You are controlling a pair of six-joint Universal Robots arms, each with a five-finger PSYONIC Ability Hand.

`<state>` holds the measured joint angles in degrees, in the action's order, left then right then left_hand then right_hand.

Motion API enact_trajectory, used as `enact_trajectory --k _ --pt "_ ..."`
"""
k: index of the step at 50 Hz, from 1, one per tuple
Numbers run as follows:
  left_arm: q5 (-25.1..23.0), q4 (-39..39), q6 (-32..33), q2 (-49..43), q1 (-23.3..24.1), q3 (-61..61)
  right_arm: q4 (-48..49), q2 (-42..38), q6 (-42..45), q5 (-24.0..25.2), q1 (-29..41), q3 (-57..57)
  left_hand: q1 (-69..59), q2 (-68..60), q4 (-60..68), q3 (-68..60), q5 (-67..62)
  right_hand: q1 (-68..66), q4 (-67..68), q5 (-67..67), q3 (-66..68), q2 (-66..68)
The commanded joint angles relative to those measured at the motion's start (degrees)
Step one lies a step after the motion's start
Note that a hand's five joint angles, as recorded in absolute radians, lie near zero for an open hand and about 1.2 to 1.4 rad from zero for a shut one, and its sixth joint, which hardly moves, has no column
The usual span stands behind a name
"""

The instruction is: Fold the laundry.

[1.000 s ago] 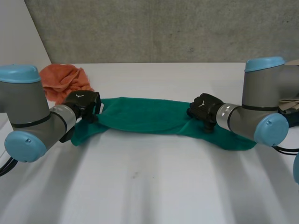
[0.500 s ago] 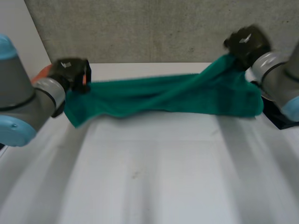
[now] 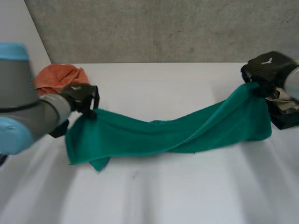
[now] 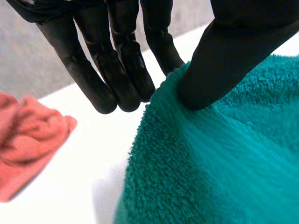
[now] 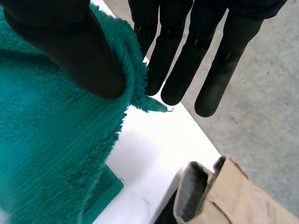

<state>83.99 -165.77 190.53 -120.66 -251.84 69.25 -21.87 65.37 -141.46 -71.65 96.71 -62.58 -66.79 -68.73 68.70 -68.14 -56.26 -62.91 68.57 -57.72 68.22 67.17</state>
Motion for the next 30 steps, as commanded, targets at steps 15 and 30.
enact_trajectory --k 15,30 --pt "0.2 -8.2 1.8 1.9 3.0 8.6 20.5 -8.5 -6.5 -16.3 8.2 -9.0 56.8 58.7 -58.7 58.1 56.3 -17.1 11.4 -12.3 11.8 12.8" --pt "-1.6 -11.0 4.8 4.1 5.1 20.0 21.6 -6.6 -5.2 -14.0 7.4 -13.7 42.7 44.6 -44.6 44.0 42.1 -17.1 11.4 -12.3 11.8 12.8"
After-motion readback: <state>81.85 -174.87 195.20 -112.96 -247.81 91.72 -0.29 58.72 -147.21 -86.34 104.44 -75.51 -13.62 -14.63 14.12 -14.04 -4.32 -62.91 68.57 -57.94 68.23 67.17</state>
